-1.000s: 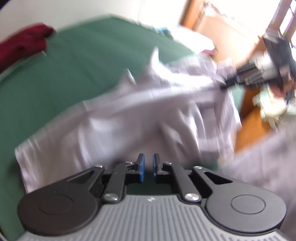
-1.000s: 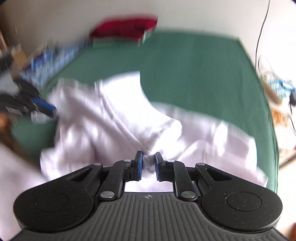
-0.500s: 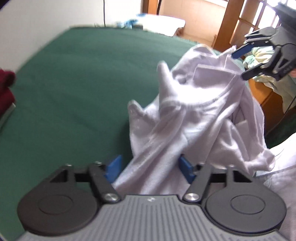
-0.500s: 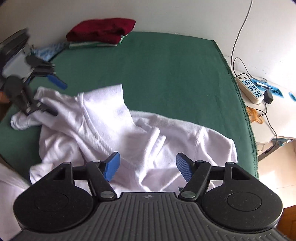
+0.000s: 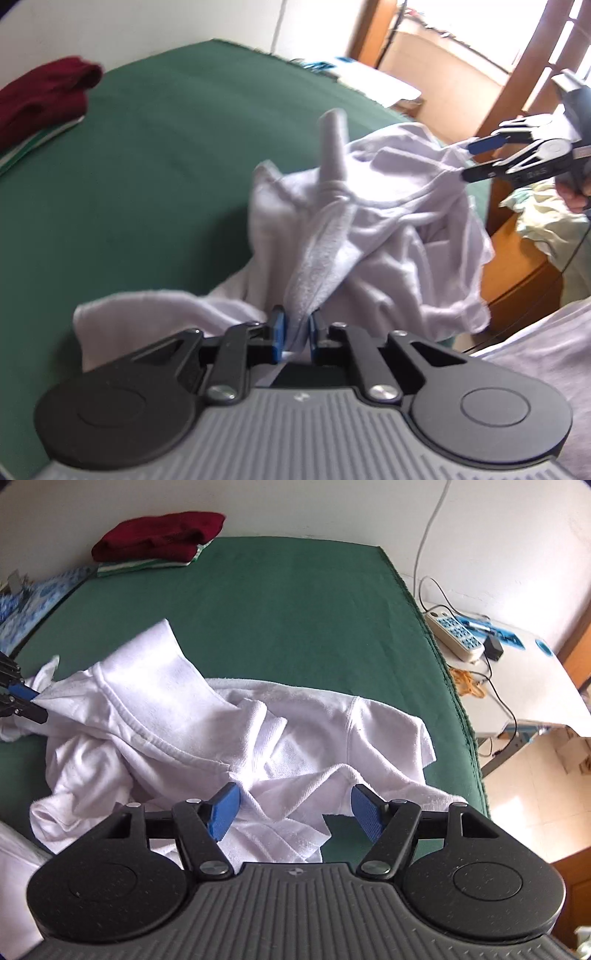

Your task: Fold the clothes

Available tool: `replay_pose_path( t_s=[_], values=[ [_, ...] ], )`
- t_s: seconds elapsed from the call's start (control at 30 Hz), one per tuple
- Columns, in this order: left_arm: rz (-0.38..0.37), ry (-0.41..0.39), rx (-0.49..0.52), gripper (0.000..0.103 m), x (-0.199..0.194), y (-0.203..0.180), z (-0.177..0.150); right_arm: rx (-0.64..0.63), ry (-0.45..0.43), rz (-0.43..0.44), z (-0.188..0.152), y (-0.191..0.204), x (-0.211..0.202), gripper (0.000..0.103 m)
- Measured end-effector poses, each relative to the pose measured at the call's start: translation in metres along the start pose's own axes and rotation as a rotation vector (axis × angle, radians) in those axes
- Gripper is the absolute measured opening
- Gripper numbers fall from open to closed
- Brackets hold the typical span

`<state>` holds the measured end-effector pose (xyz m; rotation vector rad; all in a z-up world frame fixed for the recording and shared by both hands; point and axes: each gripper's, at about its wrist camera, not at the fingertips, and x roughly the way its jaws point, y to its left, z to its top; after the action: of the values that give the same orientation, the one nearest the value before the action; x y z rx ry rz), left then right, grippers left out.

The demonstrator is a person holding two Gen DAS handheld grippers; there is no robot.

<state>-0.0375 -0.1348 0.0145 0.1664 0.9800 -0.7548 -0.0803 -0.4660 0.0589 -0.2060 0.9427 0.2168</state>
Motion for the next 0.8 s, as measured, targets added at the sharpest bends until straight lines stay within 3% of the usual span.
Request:
replay_pose_path(
  t_s=[0.07,0.3,0.47,0.5,0.57,0.6,0.67,0.8],
  values=[
    [0.028,-0.014,-0.049,0.007,-0.005,0.010,-0.001,-0.053,0.008,0.006,0.002,0.004,0.002,0.071],
    [0.063,-0.038,-0.041,0.007,-0.005,-0.002,0.008,-0.200,0.033,0.054,0.004,0.029,0.010,0.071],
    [0.102,-0.050,-0.061,0.007,0.002,-0.003,0.001,-0.304,-0.013,-0.045,-0.001,0.044,0.023,0.069],
    [0.121,-0.049,-0.059,0.007,0.005,-0.005,0.000,-0.319,0.007,-0.055,-0.003,0.044,0.032,0.066],
    [0.160,-0.047,-0.053,0.007,0.011,-0.008,-0.002,-0.326,0.030,-0.031,-0.005,0.044,0.039,0.036],
    [0.180,-0.046,-0.050,0.007,0.014,-0.009,-0.002,-0.320,0.033,0.002,-0.005,0.044,0.039,0.012],
    [0.221,-0.133,-0.065,0.007,-0.005,-0.014,0.009,-0.331,-0.034,-0.047,0.000,0.049,0.023,0.010],
    [0.306,-0.322,-0.091,0.006,-0.051,-0.025,0.037,-0.182,-0.249,-0.067,0.033,0.030,-0.030,0.006]
  ],
)
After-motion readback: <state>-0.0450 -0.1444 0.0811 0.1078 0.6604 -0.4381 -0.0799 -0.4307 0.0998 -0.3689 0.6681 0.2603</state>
